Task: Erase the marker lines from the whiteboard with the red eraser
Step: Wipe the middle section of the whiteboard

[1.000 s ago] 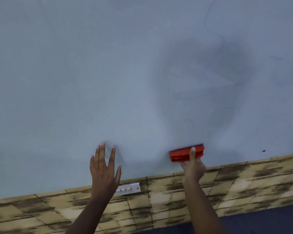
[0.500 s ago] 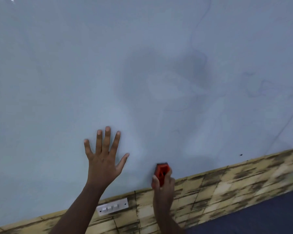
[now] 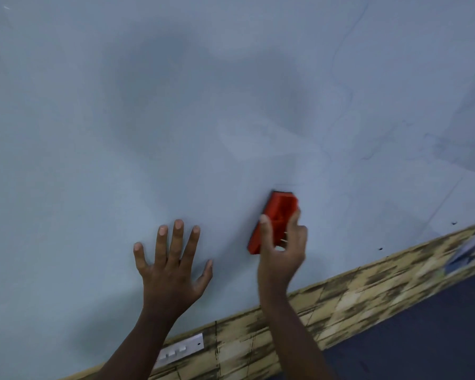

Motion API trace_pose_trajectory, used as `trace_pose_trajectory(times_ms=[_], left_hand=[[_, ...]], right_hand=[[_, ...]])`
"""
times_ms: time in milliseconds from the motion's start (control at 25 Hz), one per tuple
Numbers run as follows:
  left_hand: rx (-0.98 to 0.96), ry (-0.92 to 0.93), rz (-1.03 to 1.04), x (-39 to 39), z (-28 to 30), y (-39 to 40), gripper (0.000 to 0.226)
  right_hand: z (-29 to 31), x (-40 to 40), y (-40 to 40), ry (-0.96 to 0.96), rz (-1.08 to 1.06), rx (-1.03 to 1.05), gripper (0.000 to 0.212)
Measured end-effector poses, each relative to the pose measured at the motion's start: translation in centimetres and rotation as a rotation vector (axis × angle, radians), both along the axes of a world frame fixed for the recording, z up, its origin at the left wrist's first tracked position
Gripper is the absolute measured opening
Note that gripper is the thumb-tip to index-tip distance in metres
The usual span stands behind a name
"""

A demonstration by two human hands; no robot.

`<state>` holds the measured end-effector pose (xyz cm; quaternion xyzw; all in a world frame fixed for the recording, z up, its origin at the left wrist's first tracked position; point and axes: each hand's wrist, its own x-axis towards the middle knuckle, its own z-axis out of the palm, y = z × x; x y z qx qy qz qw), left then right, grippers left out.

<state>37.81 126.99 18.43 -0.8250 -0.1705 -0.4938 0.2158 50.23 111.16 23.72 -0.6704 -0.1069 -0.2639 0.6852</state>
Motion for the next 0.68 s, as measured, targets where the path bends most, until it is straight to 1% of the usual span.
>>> trace_pose_trajectory(times_ms=[40, 120, 160, 200, 240, 280, 400, 440, 520, 600, 680], left_hand=[[-0.003, -0.001, -0.003, 0.0, -0.1, 0.0, 0.092], [-0.007, 0.002, -0.011, -0.1, -0.1, 0.0, 0.091], [-0.008, 0.005, -0.015, -0.1, -0.1, 0.0, 0.09], [-0.008, 0.005, -0.018, -0.1, 0.0, 0.1, 0.09], [-0.005, 0.003, -0.019, -0.2, 0.0, 0.1, 0.089], [-0.004, -0.001, -0.022, -0.2, 0.1, 0.1, 0.089], [-0.002, -0.01, -0.031, -0.2, 0.0, 0.0, 0.089], [0.001, -0.011, -0.026, -0.1, 0.0, 0.0, 0.089], [-0.001, -0.013, -0.011, 0.0, 0.1, 0.0, 0.09], [-0.015, -0.014, -0.002, 0.0, 0.0, -0.2, 0.091], [-0.016, -0.014, 0.013, 0.0, -0.3, -0.3, 0.091]], right_hand=[[0.2, -1.7, 1.0, -0.082, 0.043, -0.079, 0.071], [-0.9, -3.7, 1.6, -0.198, 0.06, -0.235, 0.07], [-1.6, -3.7, 1.3, -0.231, 0.051, -0.279, 0.07], [-2.1, -3.3, 0.8, -0.222, 0.043, -0.297, 0.069], [-2.4, -2.6, 0.1, -0.165, 0.038, -0.284, 0.068], [-2.7, -1.7, -0.5, -0.069, 0.032, -0.24, 0.068], [-4.7, 1.4, -3.2, 0.255, 0.034, -0.023, 0.066], [-5.9, 2.2, -4.0, 0.324, 0.055, 0.005, 0.065], [-8.6, 2.6, -4.7, 0.381, 0.087, -0.017, 0.068], [-12.5, 1.8, -4.7, 0.418, 0.081, -0.106, 0.07], [-16.7, 0.8, -4.5, 0.465, 0.08, -0.189, 0.066]])
